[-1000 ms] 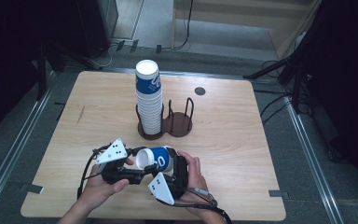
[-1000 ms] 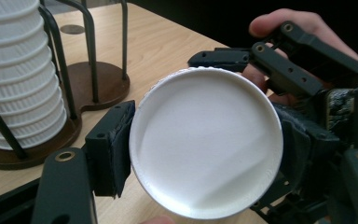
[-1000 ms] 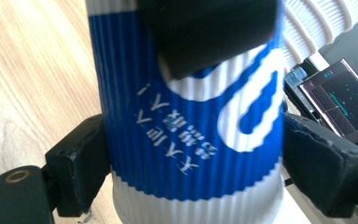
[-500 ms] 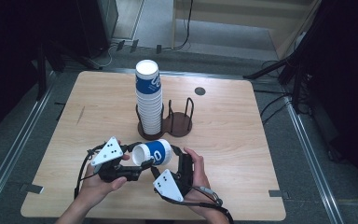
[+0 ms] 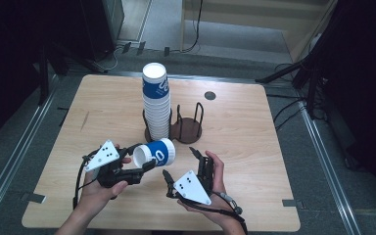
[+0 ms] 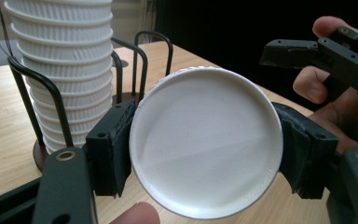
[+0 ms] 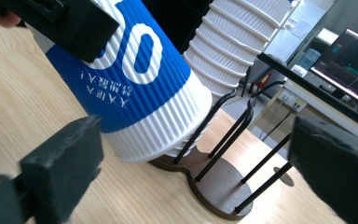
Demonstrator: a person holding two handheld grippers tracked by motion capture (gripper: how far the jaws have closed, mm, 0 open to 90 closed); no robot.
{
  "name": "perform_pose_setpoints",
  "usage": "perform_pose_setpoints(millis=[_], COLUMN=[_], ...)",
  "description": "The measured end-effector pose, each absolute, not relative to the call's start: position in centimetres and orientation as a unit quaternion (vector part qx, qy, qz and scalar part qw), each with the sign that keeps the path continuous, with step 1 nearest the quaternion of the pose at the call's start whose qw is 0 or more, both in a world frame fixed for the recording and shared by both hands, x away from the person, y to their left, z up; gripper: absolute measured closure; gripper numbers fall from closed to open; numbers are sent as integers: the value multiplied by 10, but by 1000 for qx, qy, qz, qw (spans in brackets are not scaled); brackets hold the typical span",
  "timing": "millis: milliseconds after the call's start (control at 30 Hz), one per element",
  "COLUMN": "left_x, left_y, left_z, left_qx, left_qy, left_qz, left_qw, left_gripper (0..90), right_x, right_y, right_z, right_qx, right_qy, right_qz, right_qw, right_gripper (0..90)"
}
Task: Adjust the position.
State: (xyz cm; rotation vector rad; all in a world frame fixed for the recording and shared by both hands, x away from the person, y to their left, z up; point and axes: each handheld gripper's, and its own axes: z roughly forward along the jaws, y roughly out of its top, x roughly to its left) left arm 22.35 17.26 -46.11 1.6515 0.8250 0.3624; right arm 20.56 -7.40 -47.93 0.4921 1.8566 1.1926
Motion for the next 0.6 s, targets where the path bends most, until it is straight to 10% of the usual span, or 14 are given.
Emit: perform_pose_setpoints(millis=[600], left_x=[223], left_y=[170], left_z=[-469], left_qx=[675], left_qy=[353], left_qz=[192], left_qw=[619], left_gripper=[293], right_x=[215], right_y=[-84], right_z=[-474], right_qx=[326], right_qy=[684], right_qz=[541], right_qw=[364], right_gripper=[0])
